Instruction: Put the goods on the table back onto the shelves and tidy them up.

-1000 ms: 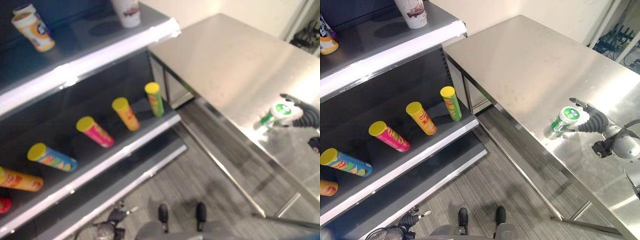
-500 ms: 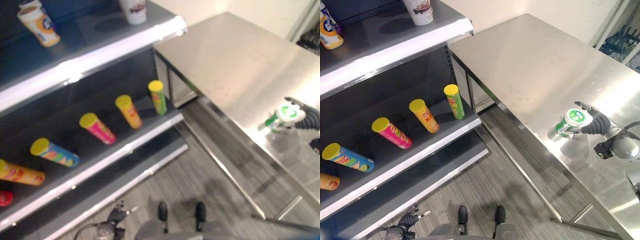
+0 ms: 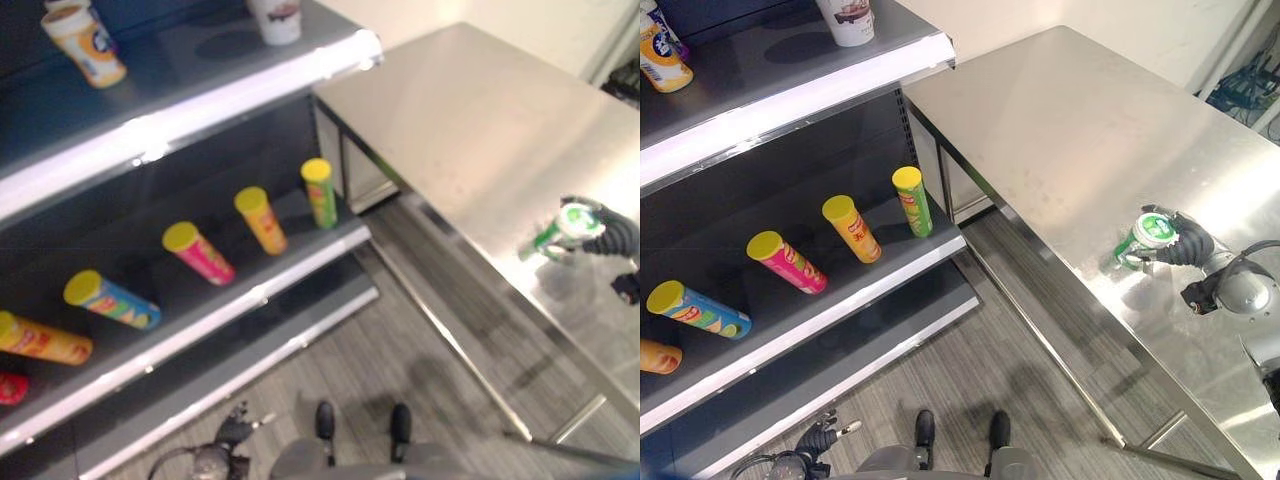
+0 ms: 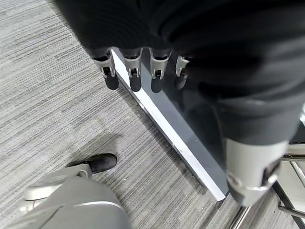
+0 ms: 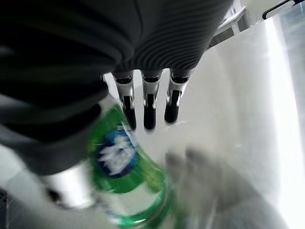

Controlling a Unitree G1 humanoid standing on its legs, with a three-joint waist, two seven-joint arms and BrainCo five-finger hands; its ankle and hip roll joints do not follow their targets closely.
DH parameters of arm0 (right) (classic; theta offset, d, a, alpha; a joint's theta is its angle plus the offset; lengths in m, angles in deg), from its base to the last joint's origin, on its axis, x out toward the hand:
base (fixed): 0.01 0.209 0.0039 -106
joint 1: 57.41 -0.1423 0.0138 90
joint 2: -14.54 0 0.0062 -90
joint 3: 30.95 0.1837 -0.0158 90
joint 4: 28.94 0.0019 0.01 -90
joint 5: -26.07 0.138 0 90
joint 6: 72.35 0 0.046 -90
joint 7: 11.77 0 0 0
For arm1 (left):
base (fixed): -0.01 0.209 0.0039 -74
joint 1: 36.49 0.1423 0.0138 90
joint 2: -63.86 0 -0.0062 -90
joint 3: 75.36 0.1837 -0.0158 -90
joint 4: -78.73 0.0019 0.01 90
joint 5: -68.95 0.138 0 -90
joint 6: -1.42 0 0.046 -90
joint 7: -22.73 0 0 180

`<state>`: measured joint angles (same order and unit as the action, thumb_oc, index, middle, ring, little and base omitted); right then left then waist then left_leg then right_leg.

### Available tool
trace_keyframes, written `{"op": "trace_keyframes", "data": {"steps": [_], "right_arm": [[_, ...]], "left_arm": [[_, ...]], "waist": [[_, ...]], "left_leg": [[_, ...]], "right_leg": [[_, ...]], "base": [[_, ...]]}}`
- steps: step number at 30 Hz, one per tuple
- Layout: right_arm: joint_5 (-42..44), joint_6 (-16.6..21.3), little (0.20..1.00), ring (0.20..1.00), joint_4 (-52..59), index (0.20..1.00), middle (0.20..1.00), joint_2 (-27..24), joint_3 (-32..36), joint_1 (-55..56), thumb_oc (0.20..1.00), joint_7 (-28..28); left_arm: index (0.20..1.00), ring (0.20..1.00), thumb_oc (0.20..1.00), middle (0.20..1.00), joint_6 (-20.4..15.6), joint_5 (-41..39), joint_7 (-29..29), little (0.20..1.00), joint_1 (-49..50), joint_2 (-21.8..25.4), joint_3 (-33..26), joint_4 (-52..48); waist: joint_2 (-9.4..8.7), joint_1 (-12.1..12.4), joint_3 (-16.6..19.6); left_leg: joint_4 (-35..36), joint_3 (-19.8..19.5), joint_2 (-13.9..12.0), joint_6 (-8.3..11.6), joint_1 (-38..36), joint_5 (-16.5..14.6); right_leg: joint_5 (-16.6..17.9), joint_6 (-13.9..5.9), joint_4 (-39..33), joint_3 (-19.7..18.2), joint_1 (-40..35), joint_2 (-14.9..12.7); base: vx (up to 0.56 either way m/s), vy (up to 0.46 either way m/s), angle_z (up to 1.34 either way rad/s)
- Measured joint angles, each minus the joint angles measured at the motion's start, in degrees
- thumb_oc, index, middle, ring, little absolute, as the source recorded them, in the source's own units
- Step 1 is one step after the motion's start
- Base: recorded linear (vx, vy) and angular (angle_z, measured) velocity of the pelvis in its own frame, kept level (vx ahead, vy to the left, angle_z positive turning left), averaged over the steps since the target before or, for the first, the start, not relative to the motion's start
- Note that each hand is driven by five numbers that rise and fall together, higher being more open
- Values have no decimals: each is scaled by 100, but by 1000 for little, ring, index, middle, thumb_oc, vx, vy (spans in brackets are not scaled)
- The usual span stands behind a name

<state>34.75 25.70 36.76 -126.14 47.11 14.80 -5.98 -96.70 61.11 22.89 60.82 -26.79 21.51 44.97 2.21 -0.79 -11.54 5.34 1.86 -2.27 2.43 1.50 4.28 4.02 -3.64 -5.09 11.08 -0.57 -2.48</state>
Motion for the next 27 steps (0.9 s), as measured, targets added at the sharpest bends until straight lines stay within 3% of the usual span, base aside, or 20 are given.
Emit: {"op": "trace_keyframes", "data": {"steps": [11,21,27], "right_arm": [[24,-15,200,200,176,200,200,117,147,61,200,-66],[50,261,200,200,2556,200,200,169,1542,402,200,-466],[689,557,200,200,3221,200,200,122,1029,-628,200,-434]], "left_arm": [[1000,1000,1000,1000,2,0,-6,1000,-2,2,-15,-4],[1000,1000,1000,1000,10,0,-71,1000,-1,-46,-73,-69],[1000,1000,1000,1000,24,-5,-50,1000,-13,-183,-20,-64]], "waist": [[2,-2,2],[19,-17,19],[-88,128,102]], "left_leg": [[-32,-37,1,-25,-53,60],[6,-151,0,-43,-178,-45],[-24,-344,-7,-38,-134,-42]], "right_leg": [[-2,-2,0,49,-56,-1],[-24,18,0,127,-264,7],[-73,81,2,635,-483,-17]], "base": [[1,-8,2],[-13,-68,6],[-81,-35,39]]}}
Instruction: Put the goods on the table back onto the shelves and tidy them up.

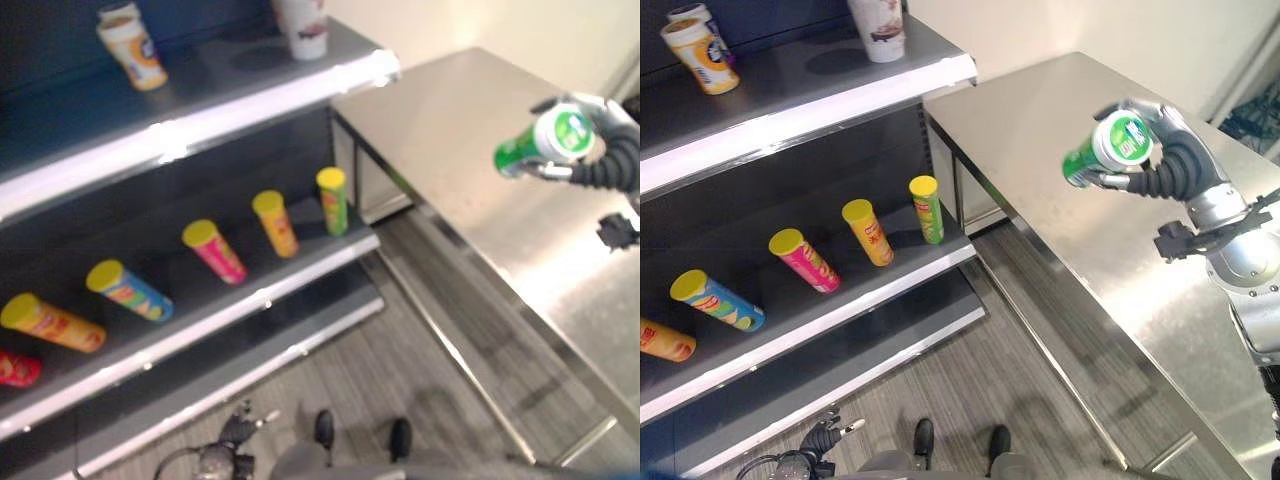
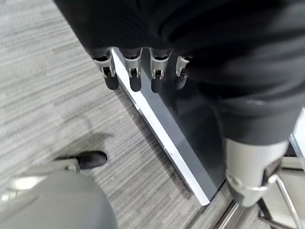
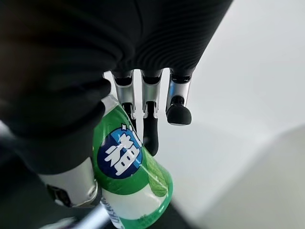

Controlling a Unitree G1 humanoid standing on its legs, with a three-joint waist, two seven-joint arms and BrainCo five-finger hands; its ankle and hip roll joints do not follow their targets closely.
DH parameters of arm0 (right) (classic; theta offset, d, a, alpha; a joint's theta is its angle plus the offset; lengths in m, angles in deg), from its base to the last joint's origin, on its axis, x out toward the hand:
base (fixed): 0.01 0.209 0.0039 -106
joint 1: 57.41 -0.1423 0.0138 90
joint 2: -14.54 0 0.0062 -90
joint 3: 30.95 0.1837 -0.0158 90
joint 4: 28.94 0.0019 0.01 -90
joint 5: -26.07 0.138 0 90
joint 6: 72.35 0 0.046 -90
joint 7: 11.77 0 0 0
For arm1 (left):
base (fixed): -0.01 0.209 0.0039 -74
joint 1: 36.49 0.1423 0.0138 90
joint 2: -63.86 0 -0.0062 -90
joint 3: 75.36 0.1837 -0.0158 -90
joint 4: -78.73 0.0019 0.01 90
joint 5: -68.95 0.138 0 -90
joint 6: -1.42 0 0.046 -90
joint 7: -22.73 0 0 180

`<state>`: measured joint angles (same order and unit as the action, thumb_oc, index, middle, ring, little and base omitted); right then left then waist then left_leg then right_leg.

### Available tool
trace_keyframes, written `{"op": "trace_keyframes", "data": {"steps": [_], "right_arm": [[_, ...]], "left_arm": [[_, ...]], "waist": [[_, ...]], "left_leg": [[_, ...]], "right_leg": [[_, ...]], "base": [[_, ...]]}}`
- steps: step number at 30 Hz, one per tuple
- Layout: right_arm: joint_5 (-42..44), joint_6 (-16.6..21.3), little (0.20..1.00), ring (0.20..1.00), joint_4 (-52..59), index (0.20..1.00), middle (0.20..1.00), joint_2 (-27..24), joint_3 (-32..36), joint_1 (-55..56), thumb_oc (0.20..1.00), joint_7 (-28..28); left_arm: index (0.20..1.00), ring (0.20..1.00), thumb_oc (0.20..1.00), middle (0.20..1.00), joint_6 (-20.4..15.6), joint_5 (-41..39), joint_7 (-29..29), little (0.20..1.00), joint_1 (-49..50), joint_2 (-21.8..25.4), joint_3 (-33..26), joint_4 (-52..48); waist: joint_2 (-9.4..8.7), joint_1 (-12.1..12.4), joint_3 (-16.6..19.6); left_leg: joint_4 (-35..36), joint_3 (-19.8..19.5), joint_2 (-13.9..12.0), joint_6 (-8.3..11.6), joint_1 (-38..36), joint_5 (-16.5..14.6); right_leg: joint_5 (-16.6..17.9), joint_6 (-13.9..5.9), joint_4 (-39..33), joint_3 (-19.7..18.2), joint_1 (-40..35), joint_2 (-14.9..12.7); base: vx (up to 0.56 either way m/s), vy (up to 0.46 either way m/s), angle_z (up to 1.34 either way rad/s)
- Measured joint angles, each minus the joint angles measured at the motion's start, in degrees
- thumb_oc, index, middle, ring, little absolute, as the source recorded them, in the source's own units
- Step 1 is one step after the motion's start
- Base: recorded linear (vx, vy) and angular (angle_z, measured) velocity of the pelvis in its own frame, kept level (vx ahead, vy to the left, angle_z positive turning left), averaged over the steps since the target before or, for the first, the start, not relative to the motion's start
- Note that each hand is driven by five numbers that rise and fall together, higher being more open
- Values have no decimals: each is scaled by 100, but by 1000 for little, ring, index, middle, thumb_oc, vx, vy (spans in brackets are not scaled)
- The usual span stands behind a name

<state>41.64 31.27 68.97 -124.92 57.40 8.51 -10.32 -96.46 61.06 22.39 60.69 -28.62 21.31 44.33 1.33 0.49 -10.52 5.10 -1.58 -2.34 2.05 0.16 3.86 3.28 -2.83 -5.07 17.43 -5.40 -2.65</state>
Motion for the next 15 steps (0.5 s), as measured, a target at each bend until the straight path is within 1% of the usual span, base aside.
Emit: {"op": "trace_keyframes", "data": {"steps": [1,2,3,4,5,6,7,8,9,10,12,13,14,15], "right_arm": [[53,7,200,200,0,200,200,-74,-47,-74,200,1],[97,9,200,200,-29,200,200,-174,-209,-282,200,-2],[153,9,200,200,-47,200,200,-254,-362,-515,200,10],[167,5,200,200,-54,200,200,-251,-473,-707,200,16],[211,5,200,200,-55,200,200,-262,-560,-865,200,29],[289,3,200,200,-61,200,200,-265,-614,-1020,200,47],[340,-19,200,200,-73,200,200,-288,-727,-1194,200,75],[388,-15,200,200,-94,200,200,-294,-872,-1354,200,70],[452,-14,200,200,-142,200,200,-311,-1074,-1493,200,100],[487,-6,200,200,-290,200,200,-339,-1384,-1823,200,135],[490,-33,200,200,-846,200,200,-340,-1854,-2472,200,190],[499,-41,200,200,-988,200,200,-336,-1878,-2552,200,185],[540,-57,200,200,-1267,200,200,-340,-2059,-2775,200,183],[554,-81,200,200,-1512,200,200,-346,-2263,-2960,200,179]], "left_arm": [[1000,1000,1000,1000,2,-1,18,1000,-36,-1,8,-1],[1000,1000,1000,1000,2,0,44,1000,-97,20,7,14],[1000,1000,1000,1000,15,1,63,1000,-175,50,10,62],[1000,1000,1000,1000,36,1,83,1000,-160,85,9,61],[1000,1000,1000,1000,41,5,111,1000,-151,93,10,58],[1000,1000,1000,1000,59,6,123,1000,-104,71,18,79],[1000,1000,1000,1000,59,7,136,1000,-28,37,23,91],[1000,1000,1000,1000,67,6,137,1000,20,27,18,147],[1000,1000,1000,1000,75,6,132,1000,66,92,13,154],[1000,1000,1000,1000,94,5,127,1000,68,167,10,176],[1000,1000,1000,1000,98,5,113,1000,19,322,11,182],[1000,1000,1000,1000,95,5,109,1000,-8,346,19,175],[1000,1000,1000,1000,89,4,102,1000,-66,442,43,179],[1000,1000,1000,1000,104,4,105,1000,-109,501,93,218]], "waist": [[-30,-6,2],[-158,-22,16],[-297,-38,0],[-412,-23,25],[-434,-29,55],[-330,-23,108],[-155,14,214],[-71,-9,290],[-117,59,317],[-188,39,353],[-262,147,385],[-267,153,387],[-269,266,398],[-260,260,397]], "left_leg": [[-37,121,-48,23,26,-26],[-145,568,-108,59,88,-201],[-316,1208,-239,133,137,-260],[-439,1544,-368,221,181,-203],[-456,1686,-466,256,144,-180],[-399,1660,-608,246,73,-158],[-387,1604,-702,236,44,-150],[-328,1547,-661,251,24,132],[-285,1477,-462,205,-8,148],[-185,1422,-295,98,-68,169],[-106,1266,53,-56,-62,193],[-99,1222,107,-84,-60,198],[-102,1070,231,-177,-10,191],[-104,954,282,-194,-1,202]], "right_leg": [[-19,24,-1,131,-40,-21],[-61,46,0,417,-88,-136],[-85,76,0,679,-147,-300],[-112,33,1,856,-191,-430],[-168,-45,11,920,-246,-498],[-215,-135,23,1028,-318,-488],[-227,-284,68,1162,-348,-466],[-295,-402,209,1186,-335,-515],[-330,-455,350,1071,-330,-707],[-408,-568,472,1010,-307,-893],[-512,-683,712,785,-288,-1259],[-556,-726,786,760,-269,-1330],[-581,-767,953,627,-227,-1446],[-591,-778,1051,575,-242,-1492]], "base": [[-58,78,90],[-25,101,104],[10,135,116],[70,140,100],[112,213,85],[82,179,72],[68,216,64],[31,169,55],[41,266,54],[42,259,51],[55,211,59],[56,102,61],[48,48,56],[51,-1,69]]}}
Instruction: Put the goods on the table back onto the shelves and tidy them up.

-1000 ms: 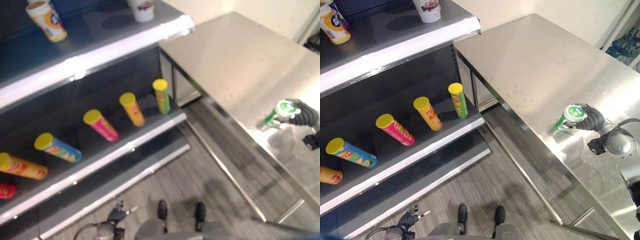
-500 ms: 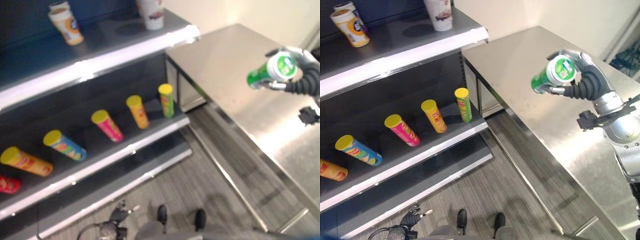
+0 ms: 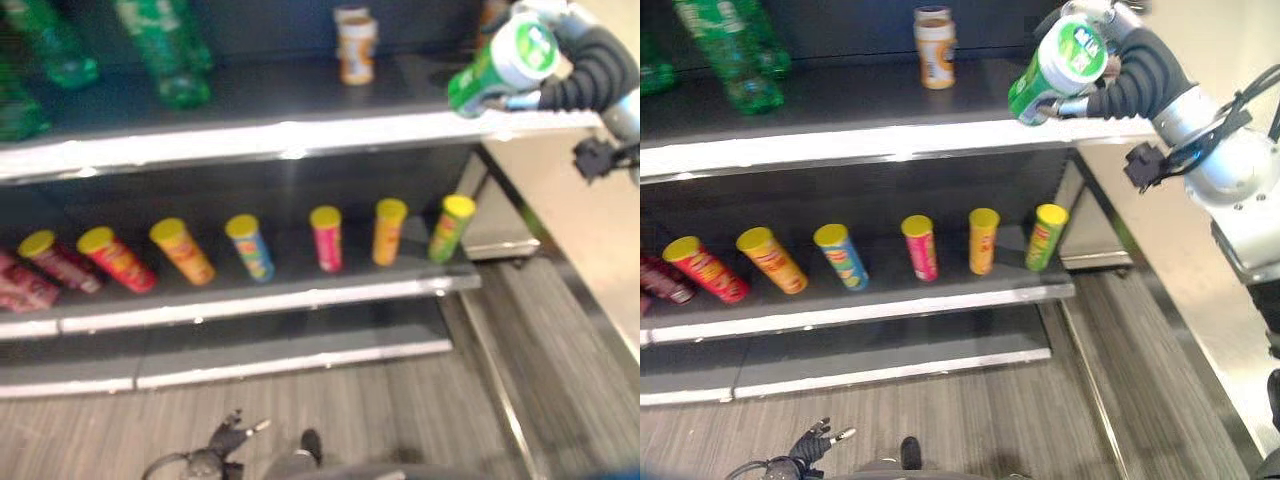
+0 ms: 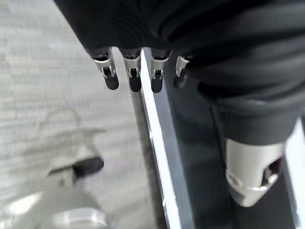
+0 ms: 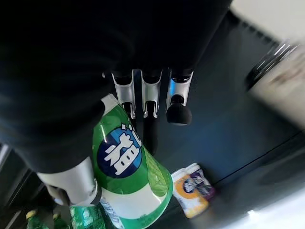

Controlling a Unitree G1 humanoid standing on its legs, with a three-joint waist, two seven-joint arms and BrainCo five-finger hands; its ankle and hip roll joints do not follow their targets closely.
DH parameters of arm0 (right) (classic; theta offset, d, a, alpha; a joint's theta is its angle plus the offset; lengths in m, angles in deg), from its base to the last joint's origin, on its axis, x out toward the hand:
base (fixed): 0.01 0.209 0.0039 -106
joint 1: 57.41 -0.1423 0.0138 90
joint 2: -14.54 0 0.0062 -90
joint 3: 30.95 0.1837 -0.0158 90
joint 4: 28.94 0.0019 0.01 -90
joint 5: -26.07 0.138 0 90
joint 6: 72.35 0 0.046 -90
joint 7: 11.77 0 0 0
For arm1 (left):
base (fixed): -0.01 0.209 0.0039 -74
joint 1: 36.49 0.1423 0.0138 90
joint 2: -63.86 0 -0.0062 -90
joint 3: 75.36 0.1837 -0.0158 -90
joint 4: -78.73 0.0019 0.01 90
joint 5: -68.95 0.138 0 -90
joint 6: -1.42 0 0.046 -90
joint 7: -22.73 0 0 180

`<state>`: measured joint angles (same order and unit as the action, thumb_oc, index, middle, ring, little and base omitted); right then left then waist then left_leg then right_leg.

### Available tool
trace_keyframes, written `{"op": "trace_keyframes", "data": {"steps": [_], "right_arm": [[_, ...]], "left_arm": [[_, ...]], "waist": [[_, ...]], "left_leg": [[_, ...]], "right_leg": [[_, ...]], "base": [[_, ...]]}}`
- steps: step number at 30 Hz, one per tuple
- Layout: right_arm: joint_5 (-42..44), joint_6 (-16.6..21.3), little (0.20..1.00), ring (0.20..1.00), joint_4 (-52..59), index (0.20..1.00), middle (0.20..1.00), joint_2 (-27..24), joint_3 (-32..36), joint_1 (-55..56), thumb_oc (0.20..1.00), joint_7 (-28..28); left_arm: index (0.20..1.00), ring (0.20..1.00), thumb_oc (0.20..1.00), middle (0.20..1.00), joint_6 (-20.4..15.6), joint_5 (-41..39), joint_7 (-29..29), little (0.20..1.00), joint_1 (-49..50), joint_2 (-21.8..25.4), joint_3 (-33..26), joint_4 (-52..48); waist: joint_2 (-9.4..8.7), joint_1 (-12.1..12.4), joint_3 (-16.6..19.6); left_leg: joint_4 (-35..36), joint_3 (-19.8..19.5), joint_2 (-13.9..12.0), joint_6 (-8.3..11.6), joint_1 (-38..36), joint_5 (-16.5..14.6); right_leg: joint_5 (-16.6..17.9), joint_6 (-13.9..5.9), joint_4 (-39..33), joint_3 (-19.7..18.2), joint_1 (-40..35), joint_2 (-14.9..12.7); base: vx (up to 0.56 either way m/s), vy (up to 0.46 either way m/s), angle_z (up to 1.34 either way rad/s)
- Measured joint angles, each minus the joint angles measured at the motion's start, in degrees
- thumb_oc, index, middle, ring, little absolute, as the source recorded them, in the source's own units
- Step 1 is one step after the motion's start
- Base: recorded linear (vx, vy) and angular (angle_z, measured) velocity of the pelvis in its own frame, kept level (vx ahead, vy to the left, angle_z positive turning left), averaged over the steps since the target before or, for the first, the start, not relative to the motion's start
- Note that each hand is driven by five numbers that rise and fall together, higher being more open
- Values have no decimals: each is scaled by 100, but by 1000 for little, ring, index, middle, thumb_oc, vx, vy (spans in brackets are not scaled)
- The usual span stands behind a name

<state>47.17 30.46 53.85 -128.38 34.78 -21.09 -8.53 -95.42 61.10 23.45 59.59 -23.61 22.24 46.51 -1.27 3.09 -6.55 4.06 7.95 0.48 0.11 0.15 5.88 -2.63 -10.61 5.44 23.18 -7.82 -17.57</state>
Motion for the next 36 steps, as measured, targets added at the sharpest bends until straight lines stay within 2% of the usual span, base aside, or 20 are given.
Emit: {"op": "trace_keyframes", "data": {"steps": [1,2,3,4,5,6,7,10,14,23,36], "right_arm": [[16,-36,200,200,-212,200,200,0,-99,-52,200,10],[32,-97,200,200,-387,200,200,-7,-252,-157,200,4],[34,-127,200,200,-599,200,200,-34,-507,-355,200,24],[40,-141,200,200,-798,200,200,-26,-777,-672,200,34],[47,-142,200,200,-917,200,200,-23,-926,-900,200,39],[71,-119,200,200,-987,200,200,-27,-918,-923,200,39],[162,-129,200,200,-1133,200,200,-31,-920,-981,200,42],[269,-281,200,200,-1840,200,200,-58,-1179,-1393,200,59],[269,-380,200,200,-2219,200,200,86,-1381,-1472,200,150],[271,-589,200,200,-2482,200,200,357,-1918,-1775,200,525],[381,-645,200,200,-2499,200,200,637,-2494,-2099,200,922]], "left_arm": [[1000,1000,1000,1000,-2,-2,-5,1000,-37,78,28,13],[1000,1000,1000,1000,-3,-3,-4,1000,-111,147,42,21],[1000,1000,1000,1000,-3,-7,-5,1000,-156,213,94,60],[1000,1000,1000,1000,-1,-12,0,1000,-208,280,136,82],[1000,1000,1000,1000,-1,-26,5,1000,-236,307,140,83],[1000,1000,1000,1000,-1,-60,6,1000,-198,280,148,86],[1000,1000,1000,1000,-24,-109,23,1000,-205,247,154,64],[1000,1000,1000,1000,-59,-130,30,1000,-169,90,205,88],[1000,1000,1000,1000,-54,-226,65,1000,-92,-21,365,95],[1000,1000,1000,1000,-55,-225,63,1000,-125,-64,380,98],[1000,1000,1000,1000,-54,-201,62,1000,-104,-74,590,202]], "waist": [[8,47,0],[21,25,-8],[36,15,-17],[65,45,-36],[49,24,-39],[101,2,-40],[114,-41,-25],[217,-21,-13],[163,17,-13],[46,56,5],[-42,134,114]], "left_leg": [[2,-170,24,-28,-4,11],[6,-322,11,-62,-6,17],[16,-484,-11,-102,-6,-6],[67,-590,-50,-145,-5,2],[93,-635,-52,-125,16,36],[95,-805,-65,-99,19,56],[97,-898,-88,-60,8,77],[95,-1075,-212,161,92,218],[94,-1143,-285,223,84,238],[95,-1364,-283,297,185,273],[96,-1400,-261,302,202,276]], "right_leg": [[-8,-9,141,-128,15,0],[-183,-104,226,-418,46,54],[-418,-150,177,-966,87,232],[-503,-145,31,-1503,285,460],[-414,-81,-168,-1821,408,624],[-323,30,-180,-1824,338,710],[-320,41,-377,-1834,141,782],[-89,250,-778,-1553,-117,997],[-6,328,-995,-1438,-272,1107],[1,341,-1053,-1215,-319,1155],[1,342,-1052,-1155,-331,1140]], "base": [[75,-15,72],[97,-15,70],[94,-15,61],[76,-17,50],[48,-53,53],[30,-42,59],[56,-88,56],[83,-95,39],[71,-72,15],[34,-25,12],[8,1,2]]}}
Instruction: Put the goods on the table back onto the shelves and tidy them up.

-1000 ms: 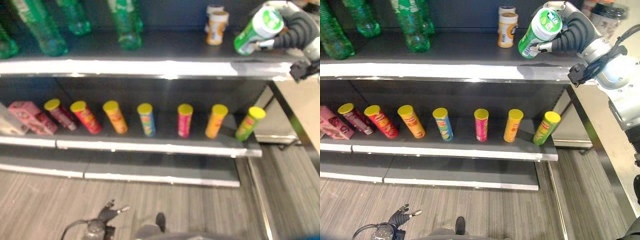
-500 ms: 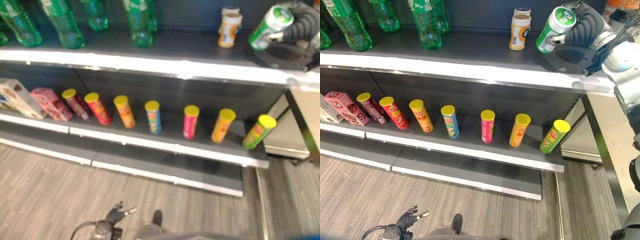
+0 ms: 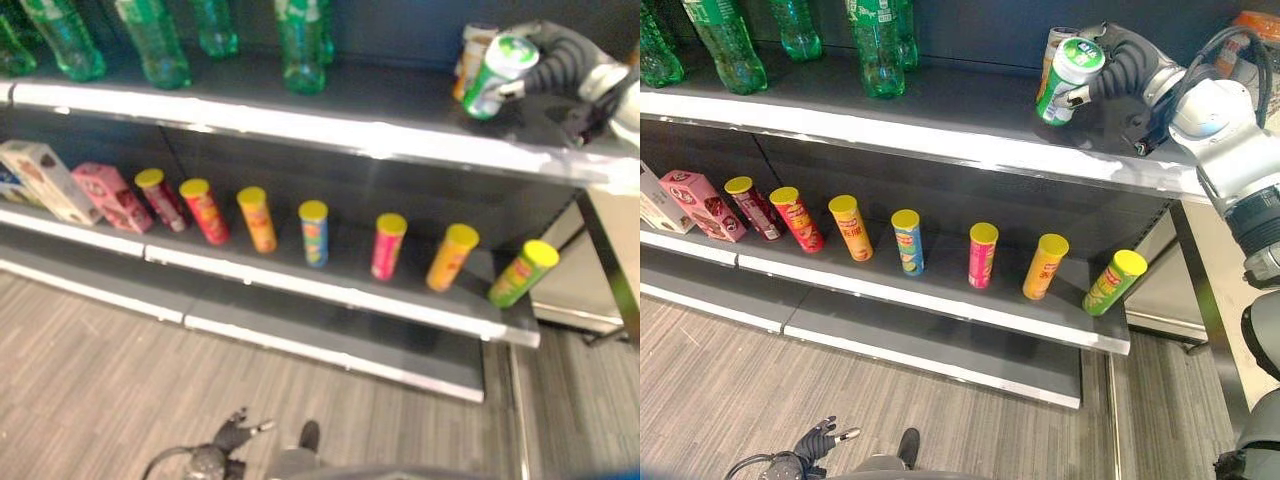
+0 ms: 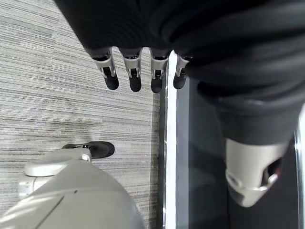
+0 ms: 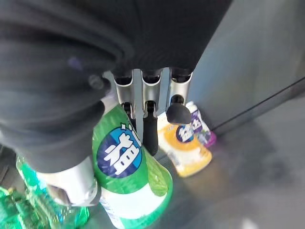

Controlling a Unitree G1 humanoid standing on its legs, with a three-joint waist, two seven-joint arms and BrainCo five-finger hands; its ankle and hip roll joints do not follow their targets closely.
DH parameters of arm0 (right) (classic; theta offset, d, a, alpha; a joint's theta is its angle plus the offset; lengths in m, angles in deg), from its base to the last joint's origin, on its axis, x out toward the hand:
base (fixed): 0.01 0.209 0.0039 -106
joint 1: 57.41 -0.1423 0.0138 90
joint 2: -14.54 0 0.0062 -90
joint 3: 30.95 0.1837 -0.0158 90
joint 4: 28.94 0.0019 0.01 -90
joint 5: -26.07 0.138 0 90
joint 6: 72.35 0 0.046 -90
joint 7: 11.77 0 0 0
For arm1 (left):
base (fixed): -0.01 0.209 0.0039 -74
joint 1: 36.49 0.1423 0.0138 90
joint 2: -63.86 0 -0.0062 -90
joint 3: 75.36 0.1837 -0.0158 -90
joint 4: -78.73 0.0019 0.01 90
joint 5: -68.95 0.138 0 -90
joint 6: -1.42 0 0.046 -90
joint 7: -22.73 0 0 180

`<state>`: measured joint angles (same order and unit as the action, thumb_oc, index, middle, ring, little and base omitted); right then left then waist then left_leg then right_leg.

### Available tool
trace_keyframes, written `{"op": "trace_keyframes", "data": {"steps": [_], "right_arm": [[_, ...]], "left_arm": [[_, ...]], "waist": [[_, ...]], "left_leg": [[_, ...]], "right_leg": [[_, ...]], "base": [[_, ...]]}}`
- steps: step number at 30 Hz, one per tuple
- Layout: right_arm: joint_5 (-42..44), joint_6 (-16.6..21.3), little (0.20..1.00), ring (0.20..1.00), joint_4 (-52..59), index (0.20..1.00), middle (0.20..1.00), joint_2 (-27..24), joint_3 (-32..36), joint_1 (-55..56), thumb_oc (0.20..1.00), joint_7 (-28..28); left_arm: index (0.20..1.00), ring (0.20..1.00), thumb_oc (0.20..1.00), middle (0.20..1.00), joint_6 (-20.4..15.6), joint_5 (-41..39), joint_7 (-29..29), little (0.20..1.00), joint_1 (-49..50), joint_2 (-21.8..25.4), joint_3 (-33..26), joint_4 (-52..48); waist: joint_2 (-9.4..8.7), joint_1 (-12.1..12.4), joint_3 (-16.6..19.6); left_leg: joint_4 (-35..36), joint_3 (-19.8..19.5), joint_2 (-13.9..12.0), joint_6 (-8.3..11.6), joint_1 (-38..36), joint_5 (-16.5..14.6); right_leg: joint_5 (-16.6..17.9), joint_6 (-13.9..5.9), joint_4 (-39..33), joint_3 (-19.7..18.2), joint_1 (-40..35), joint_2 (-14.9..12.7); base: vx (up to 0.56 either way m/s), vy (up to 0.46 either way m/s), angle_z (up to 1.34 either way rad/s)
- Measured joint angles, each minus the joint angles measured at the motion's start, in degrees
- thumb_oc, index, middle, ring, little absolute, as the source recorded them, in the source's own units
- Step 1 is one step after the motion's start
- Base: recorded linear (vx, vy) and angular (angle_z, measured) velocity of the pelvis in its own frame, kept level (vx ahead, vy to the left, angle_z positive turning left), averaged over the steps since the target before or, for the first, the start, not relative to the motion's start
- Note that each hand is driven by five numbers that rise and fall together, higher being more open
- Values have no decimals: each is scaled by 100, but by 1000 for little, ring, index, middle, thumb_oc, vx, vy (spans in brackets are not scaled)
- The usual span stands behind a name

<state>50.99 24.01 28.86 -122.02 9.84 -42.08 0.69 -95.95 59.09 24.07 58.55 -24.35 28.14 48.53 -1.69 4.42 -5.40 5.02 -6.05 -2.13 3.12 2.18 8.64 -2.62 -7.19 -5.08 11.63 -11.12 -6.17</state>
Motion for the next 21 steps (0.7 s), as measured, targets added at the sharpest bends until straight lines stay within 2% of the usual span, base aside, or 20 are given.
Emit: {"op": "trace_keyframes", "data": {"steps": [9,21], "right_arm": [[-119,-109,200,200,-331,200,200,308,-148,0,200,97],[-131,-177,200,200,-348,200,200,338,-152,0,200,103]], "left_arm": [[1000,1000,1000,1000,-1,5,-1,1000,-9,0,10,-2],[1000,1000,1000,1000,-1,32,-2,1000,-1,-5,10,7]], "waist": [[3,8,139],[13,8,226]], "left_leg": [[0,2,-1,0,7,0],[0,4,-3,0,60,2]], "right_leg": [[0,0,0,-1,9,-2],[1,0,0,-4,67,-1]], "base": [[0,0,0],[0,0,0]]}}
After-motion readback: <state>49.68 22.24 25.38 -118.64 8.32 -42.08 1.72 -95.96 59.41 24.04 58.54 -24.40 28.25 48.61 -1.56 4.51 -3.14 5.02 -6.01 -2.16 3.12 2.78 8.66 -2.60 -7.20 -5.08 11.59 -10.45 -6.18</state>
